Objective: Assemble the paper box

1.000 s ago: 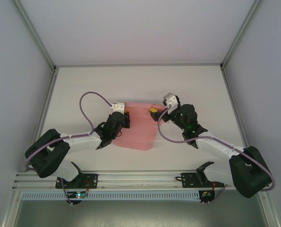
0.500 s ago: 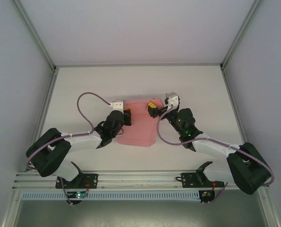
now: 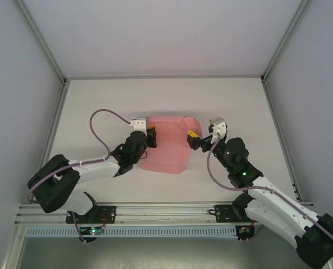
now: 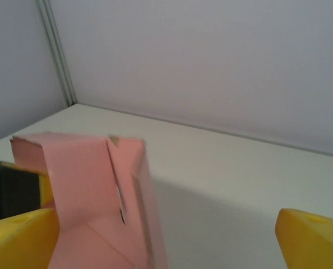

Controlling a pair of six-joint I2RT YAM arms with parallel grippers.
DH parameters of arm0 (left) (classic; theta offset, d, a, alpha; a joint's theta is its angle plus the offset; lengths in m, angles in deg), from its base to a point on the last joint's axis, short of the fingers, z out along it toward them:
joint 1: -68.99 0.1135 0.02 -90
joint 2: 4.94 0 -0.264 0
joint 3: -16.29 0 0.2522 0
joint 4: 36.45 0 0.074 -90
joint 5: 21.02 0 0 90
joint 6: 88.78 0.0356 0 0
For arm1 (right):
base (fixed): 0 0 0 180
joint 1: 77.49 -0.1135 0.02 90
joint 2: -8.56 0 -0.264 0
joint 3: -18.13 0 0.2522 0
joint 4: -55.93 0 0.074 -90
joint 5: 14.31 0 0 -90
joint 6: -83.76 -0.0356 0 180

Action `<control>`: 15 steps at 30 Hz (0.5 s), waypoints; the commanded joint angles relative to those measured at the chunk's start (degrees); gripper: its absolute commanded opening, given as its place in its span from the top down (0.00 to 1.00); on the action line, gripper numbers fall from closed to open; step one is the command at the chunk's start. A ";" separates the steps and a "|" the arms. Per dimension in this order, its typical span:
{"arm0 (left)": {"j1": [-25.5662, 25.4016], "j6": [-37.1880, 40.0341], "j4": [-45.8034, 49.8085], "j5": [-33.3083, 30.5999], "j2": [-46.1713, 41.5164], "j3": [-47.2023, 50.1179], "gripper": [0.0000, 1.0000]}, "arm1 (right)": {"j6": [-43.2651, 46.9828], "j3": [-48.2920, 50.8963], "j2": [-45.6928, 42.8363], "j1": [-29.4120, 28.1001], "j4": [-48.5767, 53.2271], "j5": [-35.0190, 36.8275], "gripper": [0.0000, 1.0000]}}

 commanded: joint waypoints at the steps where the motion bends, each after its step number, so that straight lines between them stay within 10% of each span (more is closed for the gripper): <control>1: 0.80 0.92 0.99 -3.51 -2.44 0.78 1.00 | -1.21 1.37 -2.78 1.41 10.54 -0.24 0.02; 15: 1.33 2.29 1.98 -3.80 -5.12 2.12 1.00 | -5.69 4.02 3.99 7.61 5.76 -4.24 0.02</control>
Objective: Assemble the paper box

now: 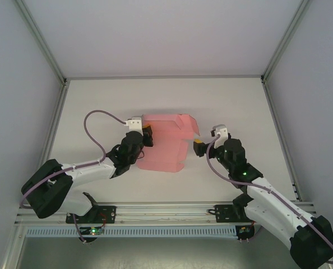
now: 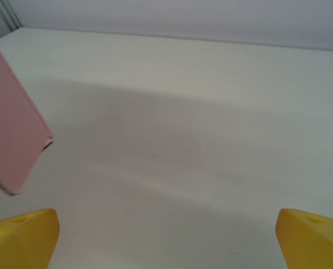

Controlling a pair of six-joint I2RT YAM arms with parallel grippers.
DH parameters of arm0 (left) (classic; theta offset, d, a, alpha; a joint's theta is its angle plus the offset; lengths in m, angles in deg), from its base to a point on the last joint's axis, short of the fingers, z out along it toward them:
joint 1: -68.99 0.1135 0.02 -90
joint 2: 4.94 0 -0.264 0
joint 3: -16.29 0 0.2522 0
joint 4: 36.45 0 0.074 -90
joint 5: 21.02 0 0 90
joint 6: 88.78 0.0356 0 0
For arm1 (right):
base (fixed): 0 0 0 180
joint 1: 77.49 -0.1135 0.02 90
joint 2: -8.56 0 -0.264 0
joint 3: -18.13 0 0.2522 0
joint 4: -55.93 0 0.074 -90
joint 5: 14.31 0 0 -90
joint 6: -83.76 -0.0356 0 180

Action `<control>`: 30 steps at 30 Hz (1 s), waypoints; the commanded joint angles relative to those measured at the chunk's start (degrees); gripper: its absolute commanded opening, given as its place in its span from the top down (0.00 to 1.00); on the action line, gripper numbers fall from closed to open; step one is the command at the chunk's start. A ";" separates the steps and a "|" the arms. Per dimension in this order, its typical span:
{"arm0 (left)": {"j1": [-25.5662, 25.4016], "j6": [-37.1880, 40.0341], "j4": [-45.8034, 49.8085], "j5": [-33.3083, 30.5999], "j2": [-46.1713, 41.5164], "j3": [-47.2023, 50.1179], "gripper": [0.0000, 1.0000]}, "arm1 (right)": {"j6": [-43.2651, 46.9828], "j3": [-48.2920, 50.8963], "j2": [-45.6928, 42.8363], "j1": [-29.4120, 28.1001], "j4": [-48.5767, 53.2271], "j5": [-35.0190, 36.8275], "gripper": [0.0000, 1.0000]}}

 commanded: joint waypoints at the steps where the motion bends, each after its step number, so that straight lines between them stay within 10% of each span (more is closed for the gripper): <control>1: 0.63 1.99 0.73 -0.97 -1.57 0.56 1.00 | -1.74 0.24 1.31 1.11 -4.22 -2.52 0.02; 30: 0.63 0.73 -0.13 6.79 3.72 -2.91 1.00 | -3.46 -0.32 12.15 0.22 -25.82 -9.56 0.02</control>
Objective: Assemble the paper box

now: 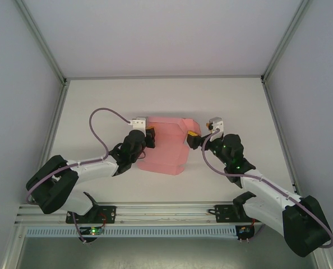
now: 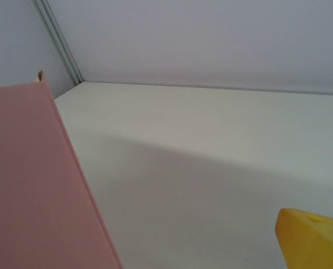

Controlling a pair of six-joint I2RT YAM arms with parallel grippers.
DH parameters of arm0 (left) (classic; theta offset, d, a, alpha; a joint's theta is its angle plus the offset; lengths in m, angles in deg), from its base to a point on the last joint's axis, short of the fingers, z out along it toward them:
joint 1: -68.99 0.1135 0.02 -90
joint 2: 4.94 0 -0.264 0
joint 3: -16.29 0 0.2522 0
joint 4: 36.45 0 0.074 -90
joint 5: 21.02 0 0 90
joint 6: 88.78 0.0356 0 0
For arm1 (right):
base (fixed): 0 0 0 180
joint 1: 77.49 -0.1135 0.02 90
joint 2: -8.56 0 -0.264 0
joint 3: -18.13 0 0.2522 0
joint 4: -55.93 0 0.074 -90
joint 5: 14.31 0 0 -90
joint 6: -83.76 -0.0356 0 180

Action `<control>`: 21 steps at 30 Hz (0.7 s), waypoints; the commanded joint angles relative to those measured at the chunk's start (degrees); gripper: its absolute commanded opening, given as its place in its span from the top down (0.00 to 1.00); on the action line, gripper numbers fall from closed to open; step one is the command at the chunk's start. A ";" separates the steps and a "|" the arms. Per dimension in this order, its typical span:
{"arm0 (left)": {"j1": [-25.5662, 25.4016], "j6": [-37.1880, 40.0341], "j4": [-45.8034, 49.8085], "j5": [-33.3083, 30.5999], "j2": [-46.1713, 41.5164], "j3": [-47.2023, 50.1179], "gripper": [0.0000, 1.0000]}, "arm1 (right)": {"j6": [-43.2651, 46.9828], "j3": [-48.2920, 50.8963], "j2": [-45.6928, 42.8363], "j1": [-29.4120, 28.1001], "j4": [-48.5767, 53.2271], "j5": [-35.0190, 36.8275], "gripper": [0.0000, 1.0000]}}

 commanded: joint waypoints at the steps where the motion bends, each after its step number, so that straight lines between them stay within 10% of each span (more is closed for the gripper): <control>1: -0.07 -0.65 -0.70 1.21 0.38 -1.46 1.00 | 0.04 -0.50 1.56 -1.15 -3.16 -0.27 0.02; 21: -0.07 -4.70 -3.83 4.05 1.39 -2.34 1.00 | 8.54 -6.31 18.54 -15.98 -7.01 23.86 0.02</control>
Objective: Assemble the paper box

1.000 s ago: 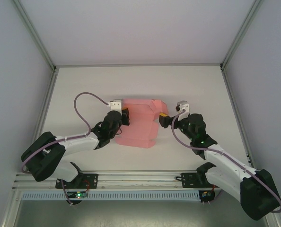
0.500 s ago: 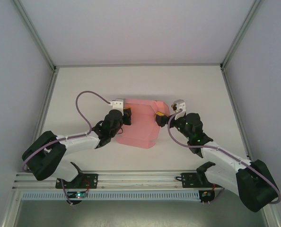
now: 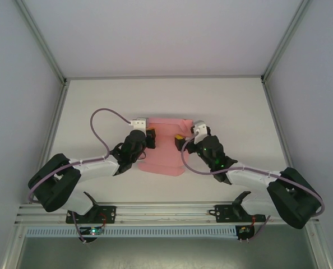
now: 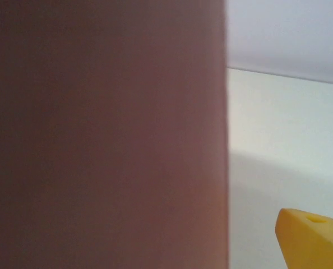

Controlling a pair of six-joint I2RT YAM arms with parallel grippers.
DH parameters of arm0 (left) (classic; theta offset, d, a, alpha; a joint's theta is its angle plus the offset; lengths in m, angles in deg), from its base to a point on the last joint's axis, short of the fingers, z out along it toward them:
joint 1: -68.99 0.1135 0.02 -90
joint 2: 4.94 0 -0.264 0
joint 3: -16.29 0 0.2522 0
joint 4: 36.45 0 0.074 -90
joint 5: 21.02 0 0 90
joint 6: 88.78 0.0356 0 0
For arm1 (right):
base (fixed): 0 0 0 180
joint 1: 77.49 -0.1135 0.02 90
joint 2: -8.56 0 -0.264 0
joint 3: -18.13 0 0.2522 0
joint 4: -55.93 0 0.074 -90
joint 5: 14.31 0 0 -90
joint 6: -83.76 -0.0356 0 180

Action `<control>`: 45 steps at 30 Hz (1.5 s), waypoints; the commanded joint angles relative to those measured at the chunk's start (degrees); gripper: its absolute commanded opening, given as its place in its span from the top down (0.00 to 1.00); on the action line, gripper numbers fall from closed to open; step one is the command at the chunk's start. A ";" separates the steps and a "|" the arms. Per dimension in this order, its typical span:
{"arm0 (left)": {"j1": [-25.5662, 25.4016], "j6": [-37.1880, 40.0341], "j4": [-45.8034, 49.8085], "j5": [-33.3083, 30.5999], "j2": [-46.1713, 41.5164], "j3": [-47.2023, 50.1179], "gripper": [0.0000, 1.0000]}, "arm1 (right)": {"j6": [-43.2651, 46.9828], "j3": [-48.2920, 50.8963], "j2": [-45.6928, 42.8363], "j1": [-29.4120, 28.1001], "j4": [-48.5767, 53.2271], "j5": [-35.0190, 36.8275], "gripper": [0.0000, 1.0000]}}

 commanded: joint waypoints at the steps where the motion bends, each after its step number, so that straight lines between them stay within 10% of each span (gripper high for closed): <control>1: -0.49 -2.27 -3.81 2.62 -0.05 -2.33 1.00 | 4.96 -3.93 3.25 -3.02 1.16 6.72 0.02; 7: -0.48 -2.00 -2.33 0.82 -0.55 -2.06 1.00 | 8.69 -4.96 3.51 -5.75 1.71 14.97 0.02; 20: 0.37 0.45 2.10 -6.63 -2.00 -0.85 1.00 | 10.19 0.82 -16.59 -4.66 11.34 9.05 0.02; 31: 1.98 3.13 5.62 -9.11 -4.01 0.34 1.00 | 3.16 5.51 -36.85 10.49 21.19 0.24 0.02; 45: 2.98 4.41 4.10 -2.60 -6.43 1.82 1.00 | -2.25 -2.97 -19.15 24.48 24.49 -38.32 0.05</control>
